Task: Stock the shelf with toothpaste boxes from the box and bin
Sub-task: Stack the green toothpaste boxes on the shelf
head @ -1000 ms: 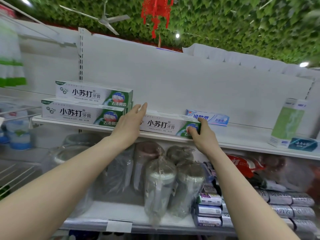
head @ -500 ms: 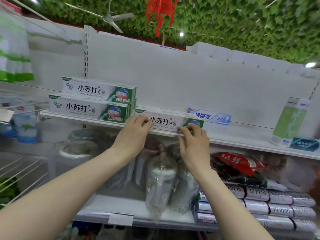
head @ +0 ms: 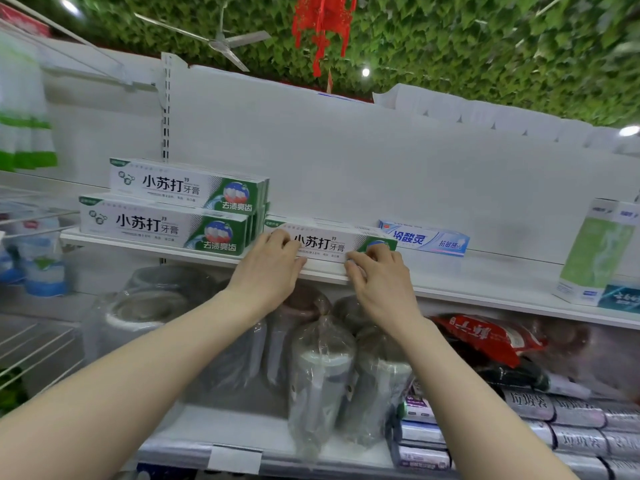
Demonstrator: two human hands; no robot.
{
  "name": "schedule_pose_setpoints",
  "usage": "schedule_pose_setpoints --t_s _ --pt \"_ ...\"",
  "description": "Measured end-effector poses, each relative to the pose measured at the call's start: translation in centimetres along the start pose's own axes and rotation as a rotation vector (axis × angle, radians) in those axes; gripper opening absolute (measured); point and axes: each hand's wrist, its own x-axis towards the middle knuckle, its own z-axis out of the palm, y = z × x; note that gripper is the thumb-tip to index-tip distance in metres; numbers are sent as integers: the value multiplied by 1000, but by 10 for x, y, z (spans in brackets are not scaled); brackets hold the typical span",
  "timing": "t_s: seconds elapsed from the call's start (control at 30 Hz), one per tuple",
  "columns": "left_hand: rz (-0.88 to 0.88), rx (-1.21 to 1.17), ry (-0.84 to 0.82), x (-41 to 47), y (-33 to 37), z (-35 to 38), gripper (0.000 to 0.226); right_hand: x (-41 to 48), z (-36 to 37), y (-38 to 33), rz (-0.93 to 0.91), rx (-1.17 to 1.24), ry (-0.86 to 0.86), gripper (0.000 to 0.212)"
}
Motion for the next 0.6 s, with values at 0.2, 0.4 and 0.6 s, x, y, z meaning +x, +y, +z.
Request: schedule_pose_setpoints --t_s 0.2,0.4,0.6 --pt "-130 -79 -107 27 0 2 47 28 2 -2 70 -58 -203 38" --pt "-205 -71 -284 60 -8 13 48 59 14 -1 145 -10 -346 43" --pt "-228 -73 -375 86 -13 24 46 90 31 10 178 12 -466 48"
